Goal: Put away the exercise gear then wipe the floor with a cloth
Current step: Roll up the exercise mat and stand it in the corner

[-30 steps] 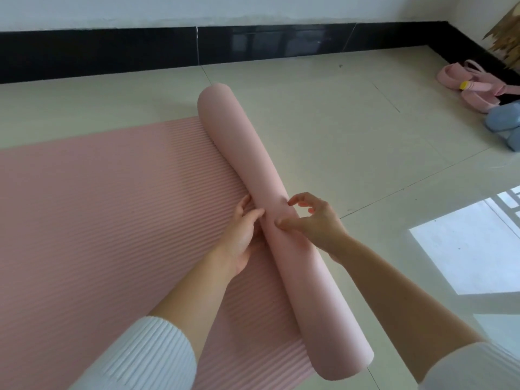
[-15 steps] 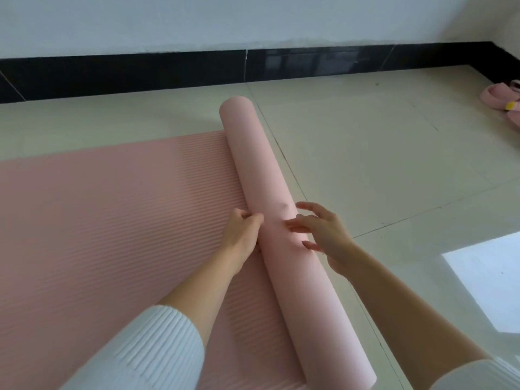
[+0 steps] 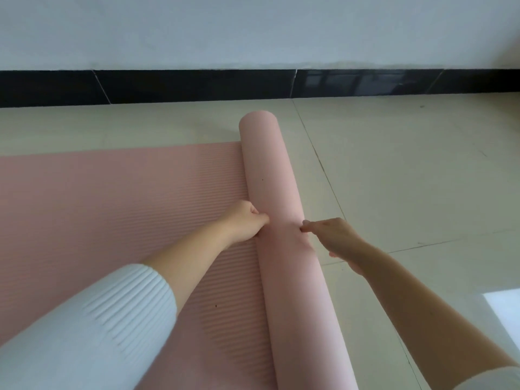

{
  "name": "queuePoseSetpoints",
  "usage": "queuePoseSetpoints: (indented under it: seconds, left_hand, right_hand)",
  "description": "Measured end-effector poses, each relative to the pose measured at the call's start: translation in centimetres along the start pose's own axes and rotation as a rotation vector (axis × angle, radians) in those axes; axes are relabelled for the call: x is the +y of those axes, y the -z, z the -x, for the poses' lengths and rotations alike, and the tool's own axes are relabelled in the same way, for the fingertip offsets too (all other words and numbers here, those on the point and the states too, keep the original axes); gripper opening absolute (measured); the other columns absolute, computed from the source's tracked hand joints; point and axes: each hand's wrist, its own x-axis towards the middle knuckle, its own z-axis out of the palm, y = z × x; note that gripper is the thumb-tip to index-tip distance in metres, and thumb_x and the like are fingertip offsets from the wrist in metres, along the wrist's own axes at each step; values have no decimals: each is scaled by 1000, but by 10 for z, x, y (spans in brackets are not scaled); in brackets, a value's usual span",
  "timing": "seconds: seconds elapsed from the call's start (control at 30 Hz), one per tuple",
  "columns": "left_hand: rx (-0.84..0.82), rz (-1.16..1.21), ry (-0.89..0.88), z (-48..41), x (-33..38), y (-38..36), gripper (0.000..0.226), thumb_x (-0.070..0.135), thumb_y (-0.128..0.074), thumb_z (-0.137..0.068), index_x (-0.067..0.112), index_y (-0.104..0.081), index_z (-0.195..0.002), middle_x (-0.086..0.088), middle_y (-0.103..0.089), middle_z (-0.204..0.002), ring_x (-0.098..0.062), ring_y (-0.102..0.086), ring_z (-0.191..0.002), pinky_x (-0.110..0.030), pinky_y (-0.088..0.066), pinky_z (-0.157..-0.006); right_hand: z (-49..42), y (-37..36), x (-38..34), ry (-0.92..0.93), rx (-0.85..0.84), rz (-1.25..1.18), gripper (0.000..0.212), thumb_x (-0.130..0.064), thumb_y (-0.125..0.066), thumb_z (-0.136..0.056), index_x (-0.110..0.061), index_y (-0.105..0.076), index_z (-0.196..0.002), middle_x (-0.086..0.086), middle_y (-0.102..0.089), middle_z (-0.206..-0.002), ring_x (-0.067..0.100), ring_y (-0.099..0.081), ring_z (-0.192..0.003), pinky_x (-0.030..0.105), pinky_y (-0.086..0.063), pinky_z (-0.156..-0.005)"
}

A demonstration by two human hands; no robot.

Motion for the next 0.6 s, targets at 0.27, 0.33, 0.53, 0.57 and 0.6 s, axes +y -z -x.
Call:
queuePoseSetpoints:
  seconds: [0.27, 0.33, 0.53, 0.57, 0.6]
  left_hand:
    - [-135, 163, 160, 36, -35, 39, 58, 51, -65, -79, 33, -35, -125, 3, -66, -106, -18, -66, -90, -36, -54, -77]
    - [-151, 186, 165, 42, -48, 43, 57, 44, -70, -78, 32, -41, -126, 8, -66, -110, -15, -66, -93, -32, -51, -73]
    - [-32, 127, 44, 53, -71, 61, 77, 16, -62, -85, 32, -19, -148, 7, -54, -127, -12, -55, -98, -25, -46, -73]
    - [4, 53, -22, 54, -76, 66, 84, 9, -61, -84, 36, -14, -149, 4, -48, -132, -11, -51, -100, -26, -47, -80]
    - [42, -35, -93, 56, -81, 73, 90, 2, -59, -81, 42, -14, -148, 2, -43, -137, -12, -49, -104, -27, -46, -90]
  right_hand:
    - [11, -43, -23, 100, -157, -300, 35, -40, -48, -95, -18, -75, -97, -9, -70, -108, 7, -60, -108, 44, -41, -97]
    - [10, -52, -29, 73, -250, -440, 37, -41, -44, -96, -17, -66, -112, -2, -73, -104, 11, -62, -109, 49, -42, -98]
    - [9, -73, -44, -90, -214, -611, 37, -29, -49, -96, -2, -43, -121, 17, -60, -80, 27, -60, -71, 51, -53, -88]
    - [10, -79, -46, -101, -214, -571, 37, -29, -49, -97, 2, -49, -116, 15, -56, -75, 24, -55, -65, 49, -55, -85]
    - [10, -85, -48, -91, -204, -505, 36, -30, -48, -97, 2, -56, -112, 11, -53, -73, 22, -52, -62, 46, -56, -82]
